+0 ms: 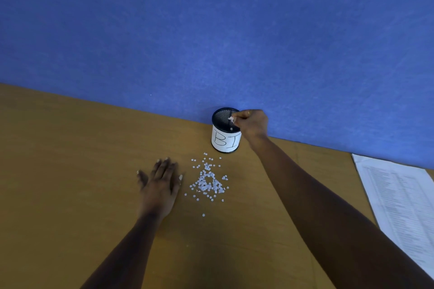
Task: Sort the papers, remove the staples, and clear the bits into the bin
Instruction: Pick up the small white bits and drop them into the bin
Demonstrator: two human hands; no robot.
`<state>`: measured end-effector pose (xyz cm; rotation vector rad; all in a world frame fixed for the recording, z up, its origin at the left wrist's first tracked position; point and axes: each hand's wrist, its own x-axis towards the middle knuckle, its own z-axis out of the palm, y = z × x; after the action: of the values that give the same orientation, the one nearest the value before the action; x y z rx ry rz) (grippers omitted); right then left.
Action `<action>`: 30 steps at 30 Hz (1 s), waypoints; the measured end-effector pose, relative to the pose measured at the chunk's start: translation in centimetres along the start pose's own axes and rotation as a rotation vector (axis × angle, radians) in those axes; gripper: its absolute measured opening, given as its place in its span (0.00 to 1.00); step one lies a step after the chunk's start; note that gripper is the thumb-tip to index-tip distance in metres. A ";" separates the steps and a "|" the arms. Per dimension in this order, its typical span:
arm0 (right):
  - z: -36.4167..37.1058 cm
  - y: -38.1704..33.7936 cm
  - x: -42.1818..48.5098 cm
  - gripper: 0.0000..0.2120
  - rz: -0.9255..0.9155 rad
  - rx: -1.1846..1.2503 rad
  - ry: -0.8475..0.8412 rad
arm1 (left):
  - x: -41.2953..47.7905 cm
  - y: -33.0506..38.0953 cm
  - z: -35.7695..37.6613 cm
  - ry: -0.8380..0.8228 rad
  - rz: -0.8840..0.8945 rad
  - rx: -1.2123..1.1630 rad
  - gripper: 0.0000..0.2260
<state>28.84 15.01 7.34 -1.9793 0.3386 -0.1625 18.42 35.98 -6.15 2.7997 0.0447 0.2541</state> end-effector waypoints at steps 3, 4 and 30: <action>0.1 -0.1 0.5 0.10 -0.080 -0.137 -0.033 | 0.0 -0.1 0.1 0.008 0.000 0.001 0.31; 0.2 0.0 0.6 0.11 -0.097 -0.163 -0.040 | 0.0 -0.1 0.1 0.008 0.000 0.000 0.31; 2.7 4.4 -6.7 0.08 -0.489 -0.189 -0.208 | -0.1 0.1 -0.2 0.015 0.000 -0.006 0.33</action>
<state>22.44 17.74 2.50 -2.2144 -0.2797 -0.2383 18.25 35.90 -5.99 2.7923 0.0480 0.2751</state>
